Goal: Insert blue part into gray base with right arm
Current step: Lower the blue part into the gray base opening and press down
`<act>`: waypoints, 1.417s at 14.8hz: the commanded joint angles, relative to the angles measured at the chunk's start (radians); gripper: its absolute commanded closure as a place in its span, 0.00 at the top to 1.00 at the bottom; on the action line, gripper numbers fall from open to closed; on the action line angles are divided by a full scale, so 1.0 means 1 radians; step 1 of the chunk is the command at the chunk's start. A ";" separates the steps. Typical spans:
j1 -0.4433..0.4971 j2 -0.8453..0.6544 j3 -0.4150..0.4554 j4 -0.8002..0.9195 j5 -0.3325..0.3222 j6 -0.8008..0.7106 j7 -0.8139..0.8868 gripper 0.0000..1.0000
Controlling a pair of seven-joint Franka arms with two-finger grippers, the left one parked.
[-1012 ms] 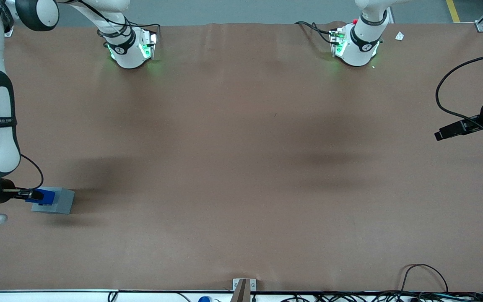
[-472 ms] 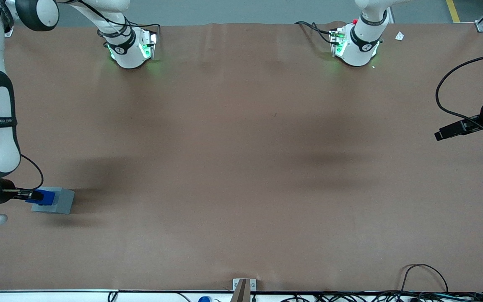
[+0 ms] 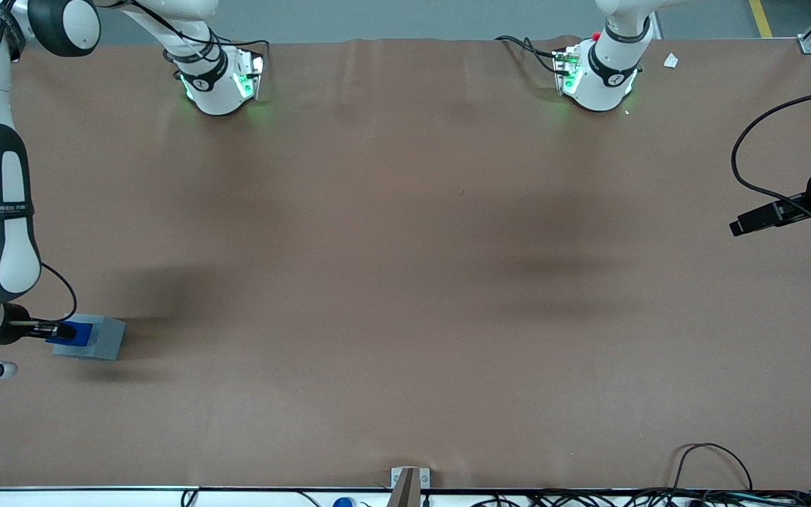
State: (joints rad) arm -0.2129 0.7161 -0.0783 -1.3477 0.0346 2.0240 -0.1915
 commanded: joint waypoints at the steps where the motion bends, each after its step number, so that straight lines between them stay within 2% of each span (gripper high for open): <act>1: -0.011 0.006 0.009 0.009 -0.002 0.005 -0.011 0.22; 3: -0.022 0.011 0.011 0.009 0.007 0.005 -0.013 0.30; 7: -0.025 0.013 0.011 0.009 0.010 0.016 -0.014 0.34; 9: -0.025 0.014 0.011 0.007 0.010 0.024 -0.019 0.53; 12: -0.023 0.014 0.011 0.007 0.010 0.027 -0.019 0.77; 15: -0.023 0.014 0.011 0.007 0.010 0.028 -0.017 0.88; 17: -0.022 0.014 0.011 0.007 0.011 0.028 -0.014 1.00; 21: -0.016 0.000 0.014 0.010 0.014 0.019 -0.011 1.00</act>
State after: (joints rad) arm -0.2201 0.7218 -0.0773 -1.3464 0.0377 2.0441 -0.1919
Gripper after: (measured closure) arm 0.000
